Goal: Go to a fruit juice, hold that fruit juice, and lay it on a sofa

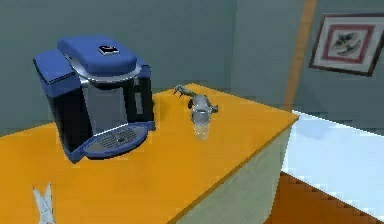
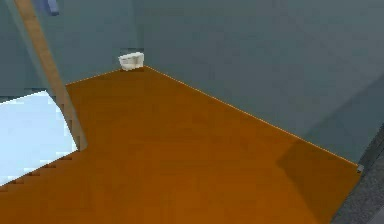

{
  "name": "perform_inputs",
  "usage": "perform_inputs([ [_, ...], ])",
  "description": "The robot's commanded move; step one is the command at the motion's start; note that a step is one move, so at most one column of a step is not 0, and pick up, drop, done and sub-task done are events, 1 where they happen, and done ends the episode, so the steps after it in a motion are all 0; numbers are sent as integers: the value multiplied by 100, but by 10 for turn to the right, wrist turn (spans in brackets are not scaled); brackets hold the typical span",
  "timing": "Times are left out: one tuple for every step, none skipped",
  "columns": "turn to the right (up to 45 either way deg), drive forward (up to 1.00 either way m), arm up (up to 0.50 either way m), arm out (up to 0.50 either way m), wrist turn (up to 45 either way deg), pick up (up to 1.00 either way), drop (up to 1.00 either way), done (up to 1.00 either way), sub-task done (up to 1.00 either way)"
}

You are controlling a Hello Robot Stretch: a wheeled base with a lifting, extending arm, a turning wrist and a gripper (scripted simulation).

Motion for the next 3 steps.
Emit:
perform_inputs([
  [0, 10, 0, 0, 0, 0, 0, 0, 0],
  [-450, 0, 0, 0, 0, 0, 0, 0, 0],
  [-450, 0, 0, 0, 0, 0, 0, 0, 0],
])
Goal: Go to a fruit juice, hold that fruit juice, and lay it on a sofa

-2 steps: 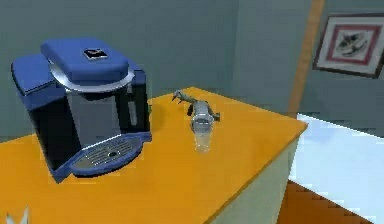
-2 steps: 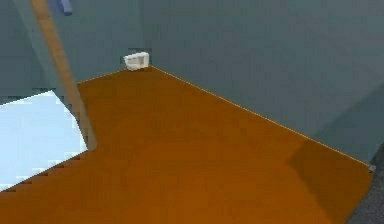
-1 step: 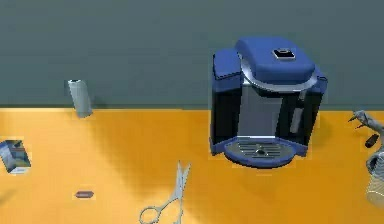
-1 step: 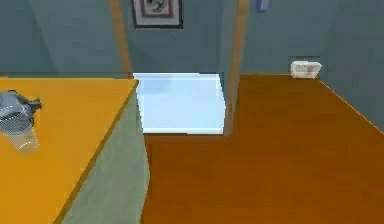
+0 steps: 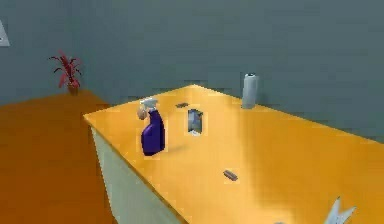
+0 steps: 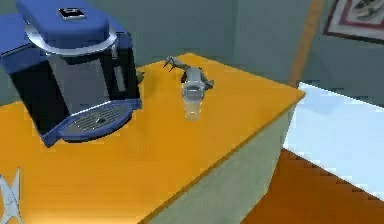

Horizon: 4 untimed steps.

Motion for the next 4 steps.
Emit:
perform_inputs([
  [-450, 0, 0, 0, 0, 0, 0, 0, 0],
  [-390, 0, 0, 0, 0, 0, 0, 0, 0],
  [390, 0, 0, 0, 0, 0, 0, 0, 0],
  [0, 35, 0, 0, 0, 0, 0, 0, 0],
])
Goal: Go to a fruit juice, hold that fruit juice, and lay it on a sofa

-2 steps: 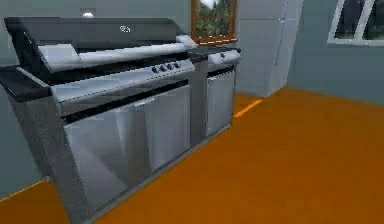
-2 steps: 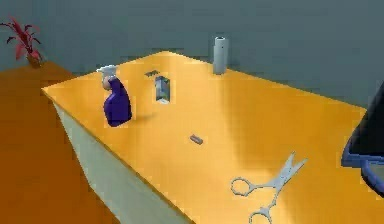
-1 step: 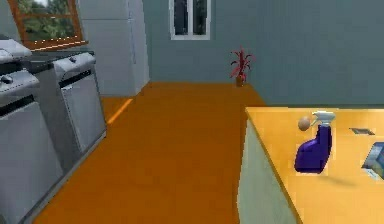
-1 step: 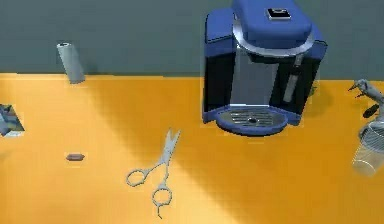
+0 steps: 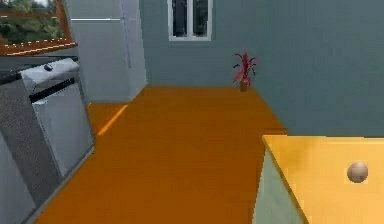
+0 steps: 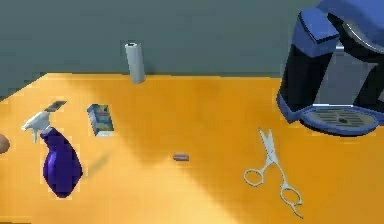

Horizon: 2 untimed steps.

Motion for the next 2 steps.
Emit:
perform_inputs([
  [-210, 0, 0, 0, 0, 0, 0, 0, 0],
  [0, 0, 50, 0, 0, 0, 0, 0, 0],
])
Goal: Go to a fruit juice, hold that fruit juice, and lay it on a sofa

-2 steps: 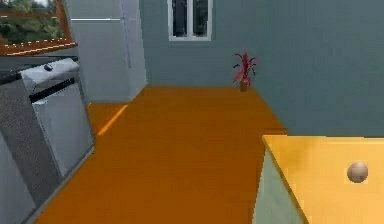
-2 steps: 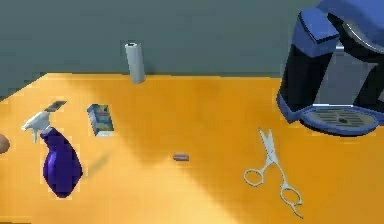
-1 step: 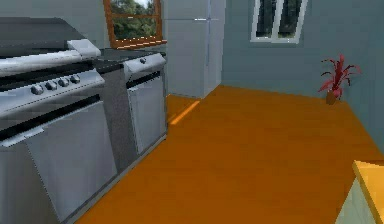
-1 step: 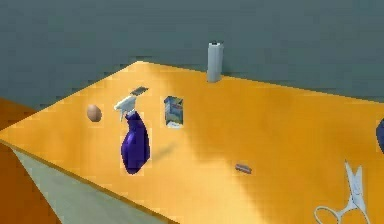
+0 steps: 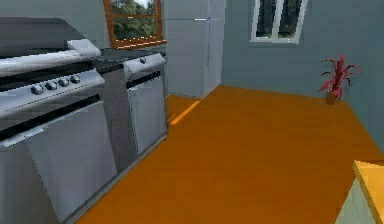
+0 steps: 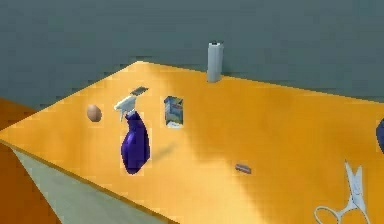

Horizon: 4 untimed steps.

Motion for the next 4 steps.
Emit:
perform_inputs([
  [0, 0, 38, 0, 0, 0, 0, 0, 0],
  [0, 0, 0, 36, 0, 0, 0, 0, 0],
  [0, 0, 0, 0, 450, 0, 0, 0, 0],
  [0, 0, 0, 0, 450, 0, 0, 0, 0],
])
